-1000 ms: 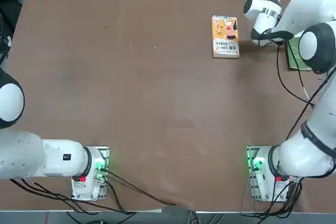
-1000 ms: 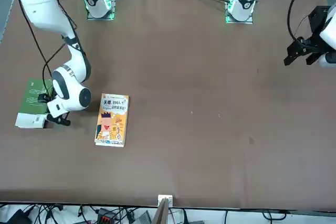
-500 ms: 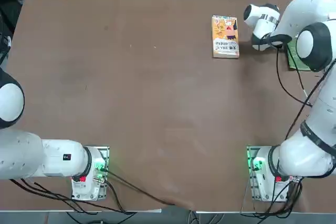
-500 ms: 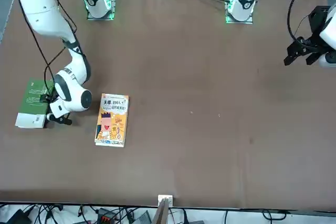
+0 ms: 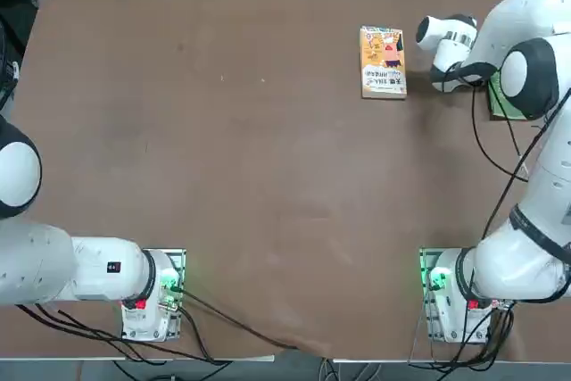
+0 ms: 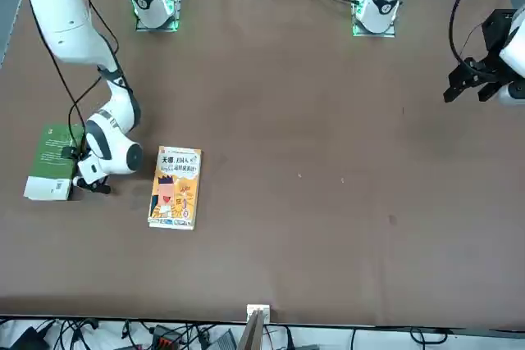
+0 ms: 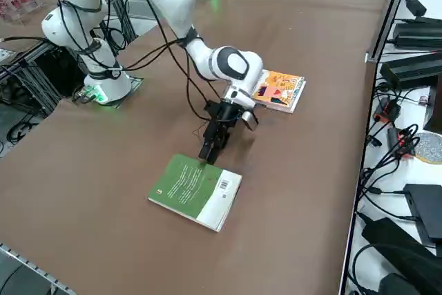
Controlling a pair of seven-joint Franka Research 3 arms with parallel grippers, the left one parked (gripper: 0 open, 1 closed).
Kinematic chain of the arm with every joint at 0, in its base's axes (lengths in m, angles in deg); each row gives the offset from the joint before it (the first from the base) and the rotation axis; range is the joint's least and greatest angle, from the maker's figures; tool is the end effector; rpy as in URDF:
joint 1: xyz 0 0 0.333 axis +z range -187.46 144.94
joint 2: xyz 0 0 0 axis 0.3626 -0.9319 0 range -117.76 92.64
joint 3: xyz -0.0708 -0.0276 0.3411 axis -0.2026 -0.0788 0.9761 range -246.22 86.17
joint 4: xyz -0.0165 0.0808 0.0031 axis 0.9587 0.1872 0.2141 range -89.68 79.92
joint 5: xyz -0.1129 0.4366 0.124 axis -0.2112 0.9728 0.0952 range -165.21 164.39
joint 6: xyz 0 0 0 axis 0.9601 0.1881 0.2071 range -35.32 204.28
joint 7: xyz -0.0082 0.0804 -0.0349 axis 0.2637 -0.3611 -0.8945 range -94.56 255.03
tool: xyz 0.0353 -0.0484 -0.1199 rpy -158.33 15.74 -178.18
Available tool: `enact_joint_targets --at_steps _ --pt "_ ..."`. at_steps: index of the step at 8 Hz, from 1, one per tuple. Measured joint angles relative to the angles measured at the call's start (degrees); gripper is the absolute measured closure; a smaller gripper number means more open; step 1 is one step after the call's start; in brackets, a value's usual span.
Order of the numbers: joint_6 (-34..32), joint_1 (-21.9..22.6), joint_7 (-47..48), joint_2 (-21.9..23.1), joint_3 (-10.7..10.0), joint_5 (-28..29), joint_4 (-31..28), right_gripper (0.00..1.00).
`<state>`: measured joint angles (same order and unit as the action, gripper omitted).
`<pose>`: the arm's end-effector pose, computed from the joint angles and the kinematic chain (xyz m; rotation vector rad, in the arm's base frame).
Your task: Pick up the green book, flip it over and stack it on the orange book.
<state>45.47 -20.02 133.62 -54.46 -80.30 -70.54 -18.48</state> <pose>0.6529 -0.0875 0.0758 1.9890 -0.0750 -0.1038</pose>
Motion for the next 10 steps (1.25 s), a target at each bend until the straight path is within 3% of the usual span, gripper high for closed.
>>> enact_joint_targets --at_steps 8,10 --pt "0.0 -0.3 0.3 -2.1 -1.3 -1.3 0.8 0.28" --pt "0.0 -0.3 0.3 -2.1 -1.3 -1.3 0.9 0.39"
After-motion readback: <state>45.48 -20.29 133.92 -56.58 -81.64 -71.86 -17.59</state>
